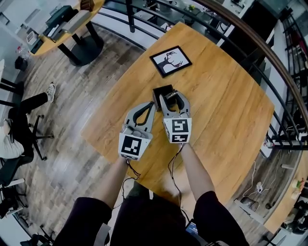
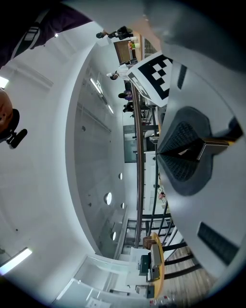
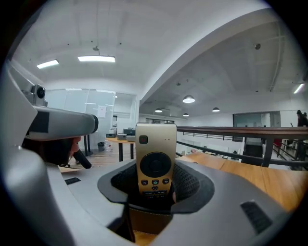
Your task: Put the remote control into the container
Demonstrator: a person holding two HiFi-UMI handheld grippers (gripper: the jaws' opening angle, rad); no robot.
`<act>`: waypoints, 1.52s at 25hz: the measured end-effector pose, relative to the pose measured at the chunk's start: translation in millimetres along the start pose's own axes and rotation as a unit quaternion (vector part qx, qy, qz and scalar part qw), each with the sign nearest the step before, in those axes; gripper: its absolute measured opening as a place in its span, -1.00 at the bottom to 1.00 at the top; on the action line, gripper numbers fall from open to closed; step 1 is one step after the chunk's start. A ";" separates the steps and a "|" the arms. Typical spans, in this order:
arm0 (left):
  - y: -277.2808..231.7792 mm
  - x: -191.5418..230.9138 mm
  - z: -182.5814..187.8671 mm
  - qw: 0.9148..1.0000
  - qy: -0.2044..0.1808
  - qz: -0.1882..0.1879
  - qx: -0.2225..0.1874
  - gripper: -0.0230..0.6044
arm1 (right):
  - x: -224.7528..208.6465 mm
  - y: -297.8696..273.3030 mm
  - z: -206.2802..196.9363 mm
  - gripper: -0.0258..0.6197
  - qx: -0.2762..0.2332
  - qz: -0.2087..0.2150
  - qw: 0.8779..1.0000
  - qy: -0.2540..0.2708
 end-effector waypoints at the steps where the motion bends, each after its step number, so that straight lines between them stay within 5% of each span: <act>1: 0.4 0.6 -1.1 1.000 0.000 0.000 0.001 -0.90 | 0.1 -2.5 -3.8 -0.24 0.006 -0.002 1.000 0.000; 17: 3.5 4.6 -2.7 1.000 0.006 0.008 -0.017 -0.89 | 4.4 -5.8 -8.0 -0.23 0.025 -0.029 0.998 0.040; 38: 13.8 -4.3 -3.0 1.000 0.008 0.006 0.003 -0.90 | -1.7 30.4 7.4 -0.23 -0.014 -0.056 0.998 0.008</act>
Point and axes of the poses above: the fingertips, and each gripper's own axes: y backward along the fingers, x to its left, z out of its top, the point moved 2 cm from there along y, backward along the fingers, and after that the axes turned 3 degrees about x, right-handed, at the moved point
